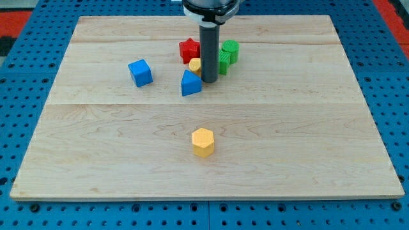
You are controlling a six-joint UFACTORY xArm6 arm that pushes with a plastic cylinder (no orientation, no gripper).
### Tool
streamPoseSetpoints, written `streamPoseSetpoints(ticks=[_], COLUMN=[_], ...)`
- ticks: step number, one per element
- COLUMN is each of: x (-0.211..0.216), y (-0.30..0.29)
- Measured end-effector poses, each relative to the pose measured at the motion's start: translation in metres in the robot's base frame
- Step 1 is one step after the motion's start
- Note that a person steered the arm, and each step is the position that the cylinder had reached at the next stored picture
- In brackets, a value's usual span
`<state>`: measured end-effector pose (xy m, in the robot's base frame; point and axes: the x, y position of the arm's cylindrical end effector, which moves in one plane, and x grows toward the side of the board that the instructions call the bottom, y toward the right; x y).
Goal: Slide the yellow hexagon closer to green star
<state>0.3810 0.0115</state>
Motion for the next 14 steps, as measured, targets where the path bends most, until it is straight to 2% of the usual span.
streamPoseSetpoints(ticks=[3, 5, 13, 14], x=[0.082, 0.119, 0.131, 0.154], y=[0.046, 0.067, 0.072, 0.083])
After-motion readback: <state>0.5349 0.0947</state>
